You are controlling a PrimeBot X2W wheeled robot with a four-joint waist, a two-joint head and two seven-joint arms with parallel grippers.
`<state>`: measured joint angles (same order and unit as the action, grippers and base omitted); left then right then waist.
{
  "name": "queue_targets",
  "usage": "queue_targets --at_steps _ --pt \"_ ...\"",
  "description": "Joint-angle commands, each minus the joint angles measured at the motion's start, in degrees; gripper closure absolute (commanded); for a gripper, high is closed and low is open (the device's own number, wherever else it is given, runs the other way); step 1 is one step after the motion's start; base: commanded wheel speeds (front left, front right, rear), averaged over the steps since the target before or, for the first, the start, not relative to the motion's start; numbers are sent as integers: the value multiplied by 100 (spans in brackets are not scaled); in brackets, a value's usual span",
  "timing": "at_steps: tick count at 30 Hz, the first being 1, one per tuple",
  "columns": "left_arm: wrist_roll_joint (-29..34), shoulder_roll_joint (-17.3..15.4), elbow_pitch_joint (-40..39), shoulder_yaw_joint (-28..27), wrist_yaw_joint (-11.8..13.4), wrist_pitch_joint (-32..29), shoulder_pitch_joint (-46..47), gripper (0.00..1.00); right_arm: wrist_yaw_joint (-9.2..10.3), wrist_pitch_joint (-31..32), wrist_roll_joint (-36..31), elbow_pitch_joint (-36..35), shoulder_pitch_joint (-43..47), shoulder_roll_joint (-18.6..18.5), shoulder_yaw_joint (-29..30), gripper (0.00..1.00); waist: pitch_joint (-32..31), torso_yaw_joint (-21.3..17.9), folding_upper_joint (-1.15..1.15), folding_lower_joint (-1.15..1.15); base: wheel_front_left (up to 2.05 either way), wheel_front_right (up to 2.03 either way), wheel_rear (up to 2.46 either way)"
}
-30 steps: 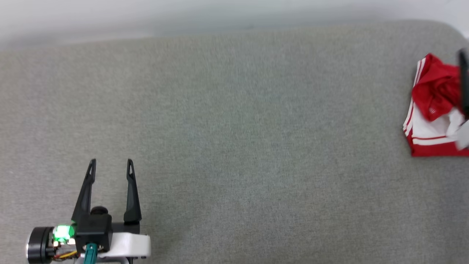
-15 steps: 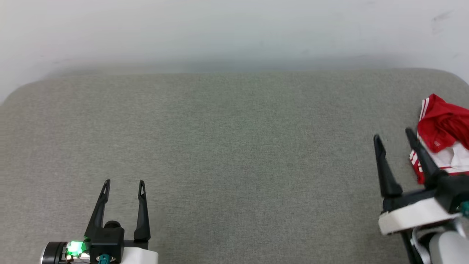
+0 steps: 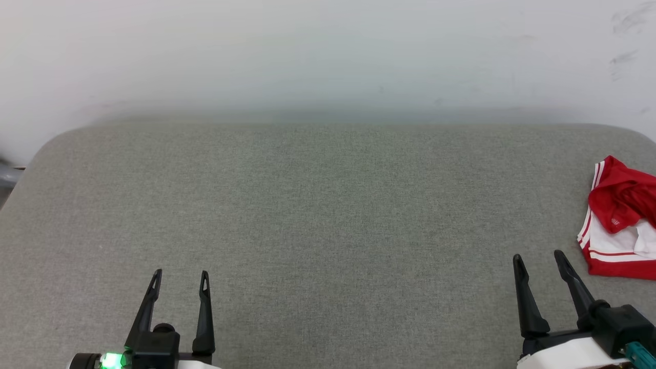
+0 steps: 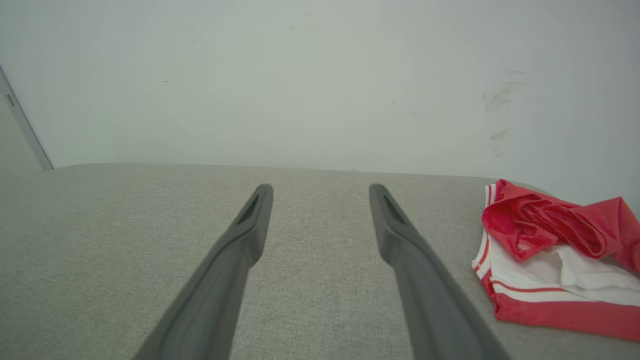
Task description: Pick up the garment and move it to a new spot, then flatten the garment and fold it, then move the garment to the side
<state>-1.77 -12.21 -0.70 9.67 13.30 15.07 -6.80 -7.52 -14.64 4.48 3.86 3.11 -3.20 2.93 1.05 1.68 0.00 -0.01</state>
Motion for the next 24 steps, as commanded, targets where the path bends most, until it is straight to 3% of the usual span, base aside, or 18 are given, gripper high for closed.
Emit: queue_targets --at_steps 1,14,15,19,24 --pt "-32 4 -6 -4 -20 12 -72 0 8 -31 -18 -51 111 40 19 0 -31 -7 0 1 0 0 0" --pt "-134 95 -101 -89 -158 12 -194 0 7 -39 270 -47 327 46 -12 0 -107 -5 0 1 0 0 0" --pt "-139 81 -73 -70 -171 -3 -146 100 -1 -20 263 -16 284 19 -10 100 -108 -6 0 1 0 0 0" --pt "-255 132 61 -39 -180 -33 -202 100 -1 8 363 148 314 19 -28 100 -108 -8 0 1 0 0 0" --pt "-929 147 90 -110 -284 -139 -127 100 -1 126 999 191 235 -12 -40 100 -106 -15 0 1 0 0 0"
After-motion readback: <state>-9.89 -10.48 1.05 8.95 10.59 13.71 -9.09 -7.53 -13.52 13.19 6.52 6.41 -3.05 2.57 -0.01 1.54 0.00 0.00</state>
